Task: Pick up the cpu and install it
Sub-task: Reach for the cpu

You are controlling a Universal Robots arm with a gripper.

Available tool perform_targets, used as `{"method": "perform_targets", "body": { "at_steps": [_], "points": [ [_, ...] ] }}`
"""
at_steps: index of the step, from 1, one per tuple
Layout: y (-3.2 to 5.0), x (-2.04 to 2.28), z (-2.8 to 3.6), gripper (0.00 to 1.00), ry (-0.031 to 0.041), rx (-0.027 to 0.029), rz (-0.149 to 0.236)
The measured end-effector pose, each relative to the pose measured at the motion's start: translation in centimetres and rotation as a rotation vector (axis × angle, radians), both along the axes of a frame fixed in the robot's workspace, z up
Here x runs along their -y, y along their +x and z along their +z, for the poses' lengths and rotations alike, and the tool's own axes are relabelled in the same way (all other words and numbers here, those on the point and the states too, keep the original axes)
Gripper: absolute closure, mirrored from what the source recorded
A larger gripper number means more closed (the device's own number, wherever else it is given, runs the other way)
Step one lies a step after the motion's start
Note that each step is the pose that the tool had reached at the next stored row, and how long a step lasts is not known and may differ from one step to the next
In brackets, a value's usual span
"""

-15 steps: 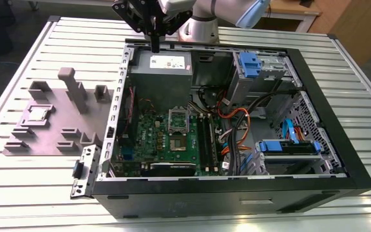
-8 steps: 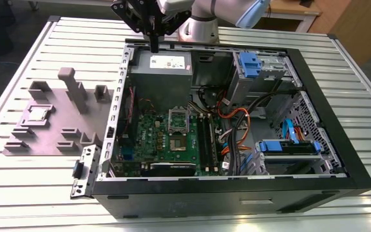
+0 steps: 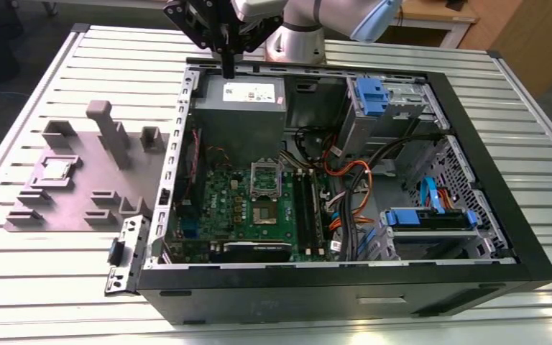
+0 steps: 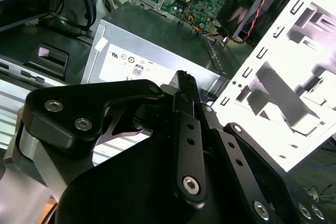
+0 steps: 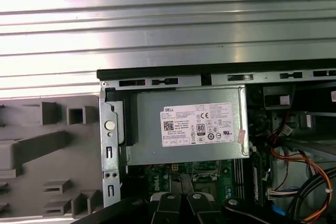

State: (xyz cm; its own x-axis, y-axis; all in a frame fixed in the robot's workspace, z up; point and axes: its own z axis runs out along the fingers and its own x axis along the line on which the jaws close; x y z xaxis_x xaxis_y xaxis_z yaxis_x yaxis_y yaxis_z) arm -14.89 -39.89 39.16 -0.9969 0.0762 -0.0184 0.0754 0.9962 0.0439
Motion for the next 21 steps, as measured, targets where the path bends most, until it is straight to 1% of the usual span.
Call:
{"method": "perform_targets", "body": {
  "at_steps": [11,13,21],
  "points": [
    [-0.35,0.00,-0.06,0.89,0.0000,-0.0022,0.000],
    [-0.74,0.00,-0.13,0.89,0.0000,-0.0048,0.000],
    [-0.94,0.00,-0.15,0.89,0.0000,-0.0053,0.000]
  ]
}}
